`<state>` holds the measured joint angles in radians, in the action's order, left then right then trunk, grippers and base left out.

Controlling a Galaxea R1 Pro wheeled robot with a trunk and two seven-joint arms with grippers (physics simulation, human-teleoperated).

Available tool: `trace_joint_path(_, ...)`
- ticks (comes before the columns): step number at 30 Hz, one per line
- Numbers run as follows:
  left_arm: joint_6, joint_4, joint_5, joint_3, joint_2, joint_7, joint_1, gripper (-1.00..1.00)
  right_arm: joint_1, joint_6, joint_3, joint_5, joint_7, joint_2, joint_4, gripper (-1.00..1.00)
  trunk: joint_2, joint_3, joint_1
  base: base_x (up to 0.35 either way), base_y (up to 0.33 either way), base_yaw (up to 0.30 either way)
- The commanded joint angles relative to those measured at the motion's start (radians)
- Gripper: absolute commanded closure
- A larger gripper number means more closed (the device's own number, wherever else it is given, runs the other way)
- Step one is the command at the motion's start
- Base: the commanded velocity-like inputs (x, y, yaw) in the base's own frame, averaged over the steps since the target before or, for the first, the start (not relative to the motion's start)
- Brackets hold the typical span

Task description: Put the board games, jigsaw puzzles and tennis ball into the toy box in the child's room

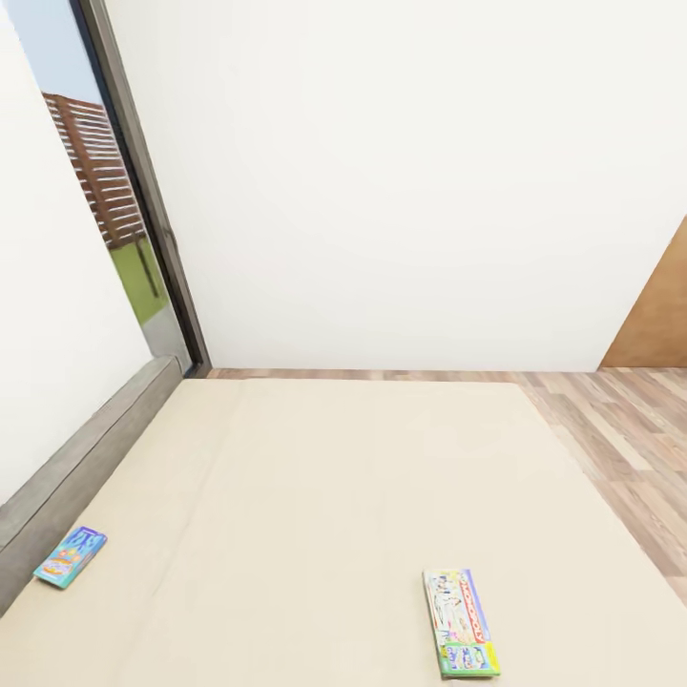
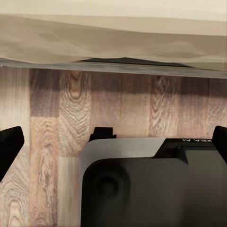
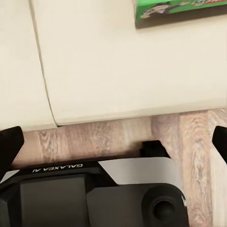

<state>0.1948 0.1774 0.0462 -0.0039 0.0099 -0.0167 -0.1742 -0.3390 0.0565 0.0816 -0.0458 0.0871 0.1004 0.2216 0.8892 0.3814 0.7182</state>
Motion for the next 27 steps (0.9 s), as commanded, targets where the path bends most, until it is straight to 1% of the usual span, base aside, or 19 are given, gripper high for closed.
trace_joint_path(1,0.003,-0.001,0.005,-0.001,0.000,-0.002,-0.001,-1.00,0.000,0.005,0.006,-0.005,0.002,0.001,0.002,-1.00,0.001,0.001,0.000,0.000,0.284,0.000)
trace_joint_path(8,0.003,-0.001,0.005,-0.001,0.000,-0.002,-0.001,-1.00,0.000,0.005,0.006,-0.005,0.002,0.001,0.003,-1.00,0.001,0.001,0.000,0.000,0.264,0.000)
trace_joint_path(12,0.003,-0.001,0.005,-0.001,0.001,-0.002,-0.001,-1.00,0.000,0.005,0.006,-0.005,0.002,0.001,0.002,-1.00,0.001,0.001,0.000,0.000,0.183,0.000)
trace_joint_path(27,0.003,-0.001,0.004,-0.001,-0.001,-0.002,-0.001,-1.00,0.000,0.002,0.006,-0.005,0.004,0.001,0.002,-1.00,0.001,0.001,0.000,0.000,0.025,0.000)
